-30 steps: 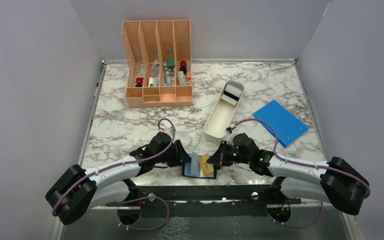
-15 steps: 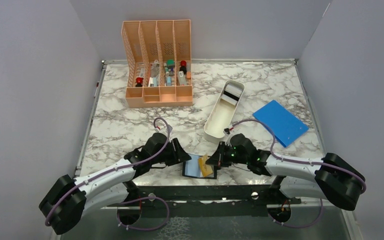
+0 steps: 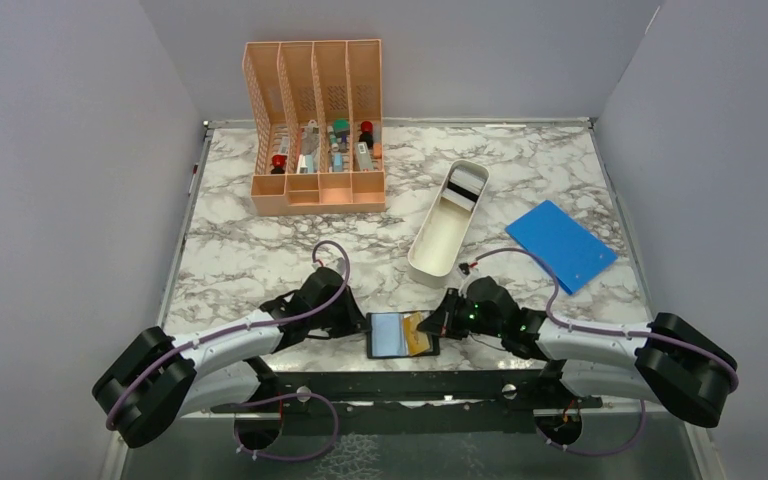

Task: Put the credit cards into the card holder
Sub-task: Insert the credit card into the card holder.

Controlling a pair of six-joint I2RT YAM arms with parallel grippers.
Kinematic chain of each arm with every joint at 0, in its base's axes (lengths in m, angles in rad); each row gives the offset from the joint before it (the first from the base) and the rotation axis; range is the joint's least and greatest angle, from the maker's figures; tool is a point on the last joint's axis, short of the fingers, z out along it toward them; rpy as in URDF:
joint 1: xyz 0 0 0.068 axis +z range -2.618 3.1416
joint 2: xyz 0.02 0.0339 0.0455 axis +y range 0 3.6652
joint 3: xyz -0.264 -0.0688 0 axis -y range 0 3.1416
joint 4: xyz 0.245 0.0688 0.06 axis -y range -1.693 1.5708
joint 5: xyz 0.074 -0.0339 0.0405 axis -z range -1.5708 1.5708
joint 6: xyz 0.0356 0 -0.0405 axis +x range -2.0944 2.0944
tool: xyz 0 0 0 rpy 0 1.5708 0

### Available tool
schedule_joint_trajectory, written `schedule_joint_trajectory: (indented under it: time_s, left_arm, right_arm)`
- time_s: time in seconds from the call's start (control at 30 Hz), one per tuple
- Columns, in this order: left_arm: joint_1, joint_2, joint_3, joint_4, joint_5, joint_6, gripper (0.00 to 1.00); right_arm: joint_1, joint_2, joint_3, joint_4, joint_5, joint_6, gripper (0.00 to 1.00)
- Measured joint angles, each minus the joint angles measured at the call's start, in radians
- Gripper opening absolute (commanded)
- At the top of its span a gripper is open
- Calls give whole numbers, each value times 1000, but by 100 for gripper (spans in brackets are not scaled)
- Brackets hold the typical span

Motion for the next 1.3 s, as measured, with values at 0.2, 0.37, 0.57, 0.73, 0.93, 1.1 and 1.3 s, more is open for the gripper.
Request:
schedule_joint_trajectory:
  time_s: [0.2,0.37,0.57,0.73,0.93,1.1,1.3]
  left_arm:
    - [0,1,-3,14,0,-1,9]
    - [0,1,-7,20,0,-1,9]
    - [0,1,-17,34,0,-3,8]
    - [0,3,-18,39,2,-4,7]
    - [0,27,-18,58,9,-4,6]
    - [0,31,-18,64,11,-4,5]
    - [-1,31,-19,69,11,-5,2]
  right_arm:
    - [4,5,-33,14,14,25,1]
    - [8,44,-38,79,14,37,1]
    - [11,89,-43,151,14,55,1]
    - [14,121,-43,199,14,62,1]
    - [15,157,-43,247,14,66,1]
    - [16,196,-43,287,14,76,3]
    - [26,221,-25,265,16,77,24]
